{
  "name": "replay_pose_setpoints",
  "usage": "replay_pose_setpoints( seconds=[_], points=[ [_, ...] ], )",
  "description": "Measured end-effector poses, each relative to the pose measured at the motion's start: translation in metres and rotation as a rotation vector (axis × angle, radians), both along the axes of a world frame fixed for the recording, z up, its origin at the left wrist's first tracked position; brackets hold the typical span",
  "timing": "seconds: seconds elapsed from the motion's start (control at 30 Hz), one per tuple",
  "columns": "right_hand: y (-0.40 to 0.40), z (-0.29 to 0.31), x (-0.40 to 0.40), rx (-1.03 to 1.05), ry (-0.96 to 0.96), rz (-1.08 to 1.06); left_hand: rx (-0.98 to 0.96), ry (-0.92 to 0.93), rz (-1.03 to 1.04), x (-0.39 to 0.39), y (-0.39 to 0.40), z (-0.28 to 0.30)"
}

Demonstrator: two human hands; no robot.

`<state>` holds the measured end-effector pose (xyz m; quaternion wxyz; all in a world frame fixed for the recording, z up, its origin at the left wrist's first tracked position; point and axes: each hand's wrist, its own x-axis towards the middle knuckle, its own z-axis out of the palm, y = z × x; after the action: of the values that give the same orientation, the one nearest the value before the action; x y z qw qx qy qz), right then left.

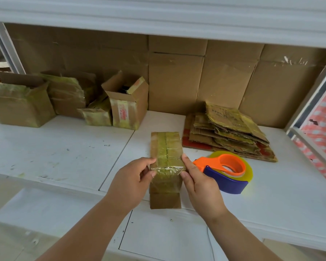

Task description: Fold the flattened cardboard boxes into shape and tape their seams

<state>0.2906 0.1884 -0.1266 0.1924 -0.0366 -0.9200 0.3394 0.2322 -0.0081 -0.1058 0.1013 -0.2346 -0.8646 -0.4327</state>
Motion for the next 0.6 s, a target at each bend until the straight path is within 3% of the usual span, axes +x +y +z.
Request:
replay_pose_setpoints(
  seconds=[0.13, 0.27, 0.4, 0.47, 0.6],
  points=[
    [-0.003, 0.001, -0.002, 0.060, 0.095, -0.010, 0.006, -0.018, 0.011, 0.004, 0.004, -0.002],
    [-0.012, 0.007, -0.007, -0.034, 0.009, -0.020, -0.069, -0.060, 0.048, 0.003, 0.011, 0.006],
    [-0.004, 0.011, -0.006, -0.191, -0.058, 0.066, -0.029, -0.269, -0.068, -0.004, 0.001, 0.014],
    [0.003, 0.013, -0.006, -0.156, -0.087, 0.128, -0.019, -0.321, -0.133, -0.008, -0.005, 0.017],
    [0.010, 0.014, -0.011, 0.020, -0.069, 0.162, -0.126, -0.177, -0.091, -0.013, -0.005, 0.016]
  ],
)
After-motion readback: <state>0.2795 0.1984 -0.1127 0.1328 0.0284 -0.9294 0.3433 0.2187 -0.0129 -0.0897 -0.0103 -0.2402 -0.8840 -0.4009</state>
